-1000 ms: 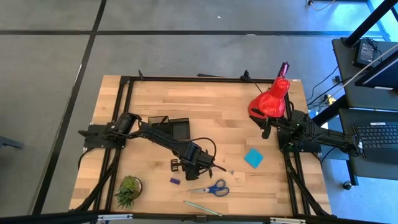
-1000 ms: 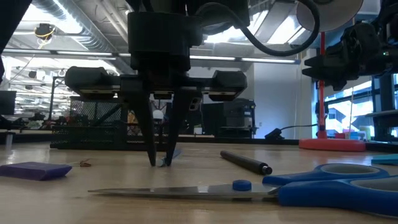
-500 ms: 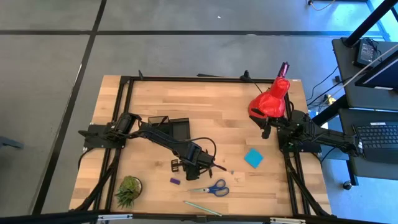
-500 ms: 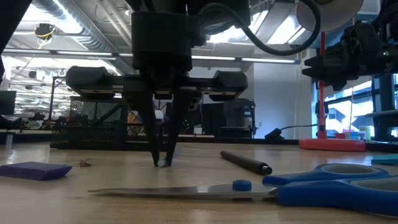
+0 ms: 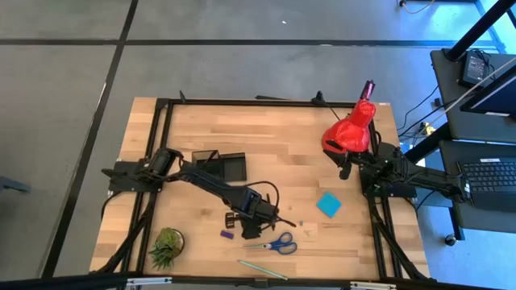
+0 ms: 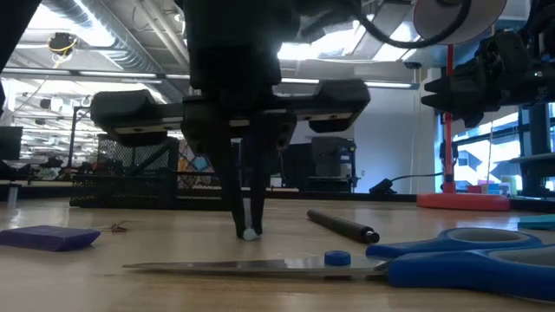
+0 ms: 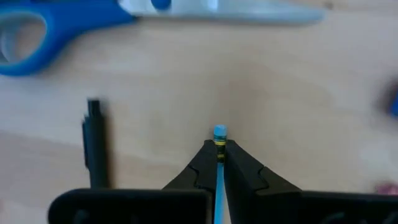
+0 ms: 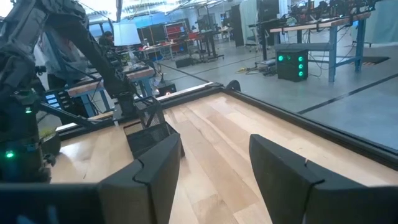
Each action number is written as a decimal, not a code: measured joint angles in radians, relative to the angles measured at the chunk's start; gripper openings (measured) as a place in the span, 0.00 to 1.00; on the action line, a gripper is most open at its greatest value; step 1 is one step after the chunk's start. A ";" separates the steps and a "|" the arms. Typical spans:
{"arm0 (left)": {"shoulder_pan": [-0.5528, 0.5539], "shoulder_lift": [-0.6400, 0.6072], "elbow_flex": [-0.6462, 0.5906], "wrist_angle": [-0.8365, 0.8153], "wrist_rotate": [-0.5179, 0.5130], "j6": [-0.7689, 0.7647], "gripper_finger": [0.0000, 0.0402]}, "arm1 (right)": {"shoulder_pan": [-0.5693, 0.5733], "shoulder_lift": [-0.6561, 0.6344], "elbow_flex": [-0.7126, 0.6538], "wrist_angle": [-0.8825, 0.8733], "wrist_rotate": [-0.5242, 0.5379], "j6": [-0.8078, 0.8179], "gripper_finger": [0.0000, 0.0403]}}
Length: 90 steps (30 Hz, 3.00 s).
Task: Pick and place office supplies into organizer
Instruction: Put the top blue pencil into the black desk organizer
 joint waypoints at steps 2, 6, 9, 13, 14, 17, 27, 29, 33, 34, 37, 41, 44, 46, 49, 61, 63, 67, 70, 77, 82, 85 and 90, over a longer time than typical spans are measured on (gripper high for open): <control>-0.011 0.001 0.000 0.028 0.003 -0.032 0.01 | 0.000 0.000 0.000 -0.001 -0.007 0.000 0.48; -0.026 0.018 0.004 0.074 0.008 -0.102 0.00 | 0.000 0.000 0.000 -0.001 -0.016 0.025 0.48; -0.030 0.027 0.005 0.075 0.008 -0.146 0.00 | 0.000 0.000 0.000 -0.002 -0.024 0.026 0.48; -0.030 0.028 0.005 0.078 0.005 -0.183 0.00 | 0.000 0.000 0.000 -0.005 -0.026 0.026 0.48; -0.030 0.028 0.005 0.077 0.004 -0.186 0.00 | 0.000 0.000 0.000 -0.005 -0.027 0.026 0.48; -0.030 0.029 0.005 0.075 0.003 -0.197 0.00 | 0.000 0.000 0.000 -0.005 -0.027 0.025 0.48; -0.011 0.052 0.004 0.089 0.014 -0.325 0.00 | 0.000 0.000 0.000 -0.005 -0.027 0.019 0.48; -0.005 0.055 0.005 0.105 0.015 -0.381 0.00 | 0.000 0.000 0.000 -0.005 -0.027 0.018 0.48; 0.007 0.056 0.005 0.118 0.008 -0.493 0.01 | 0.000 0.000 0.000 -0.005 -0.027 0.019 0.48; 0.012 0.056 0.005 0.120 0.001 -0.525 0.01 | 0.000 0.000 0.000 -0.005 -0.027 0.019 0.48; 0.028 0.056 0.005 0.114 -0.011 -0.619 0.01 | 0.000 0.000 0.000 -0.004 -0.027 0.019 0.48; 0.044 0.055 0.005 0.083 -0.011 -0.726 0.01 | 0.000 0.000 0.000 -0.004 -0.027 0.019 0.48; 0.058 0.053 0.006 0.047 -0.005 -0.798 0.01 | 0.000 0.000 0.000 -0.005 -0.027 0.018 0.48; 0.069 0.052 0.007 0.020 0.012 -0.842 0.01 | 0.000 0.000 0.000 -0.004 -0.027 0.018 0.48; 0.083 0.051 0.008 -0.002 0.020 -0.883 0.01 | 0.000 0.000 0.000 -0.004 -0.027 0.017 0.48; 0.123 0.050 0.009 -0.114 0.062 -0.871 0.01 | 0.000 0.000 0.000 -0.009 -0.065 0.016 0.48; 0.124 0.048 0.010 -0.137 0.049 -0.856 0.01 | 0.000 0.000 0.000 -0.010 -0.065 0.016 0.48; 0.124 0.047 0.010 -0.183 0.028 -0.834 0.01 | 0.000 0.000 0.000 -0.011 -0.064 0.016 0.48; 0.124 0.046 0.011 -0.203 0.018 -0.832 0.01 | 0.000 0.000 0.000 -0.011 -0.064 0.018 0.48; 0.123 0.046 0.011 -0.214 0.012 -0.817 0.01 | 0.000 0.000 0.000 -0.011 -0.062 0.018 0.48; 0.117 0.045 0.011 -0.210 -0.005 -0.797 0.01 | 0.000 0.000 0.000 -0.011 -0.062 0.018 0.48; 0.112 0.042 0.011 -0.209 -0.025 -0.778 0.01 | 0.000 0.000 0.000 -0.011 -0.062 0.018 0.48; 0.099 0.041 0.011 -0.210 -0.056 -0.777 0.04 | 0.000 0.000 0.000 -0.011 -0.062 0.019 0.48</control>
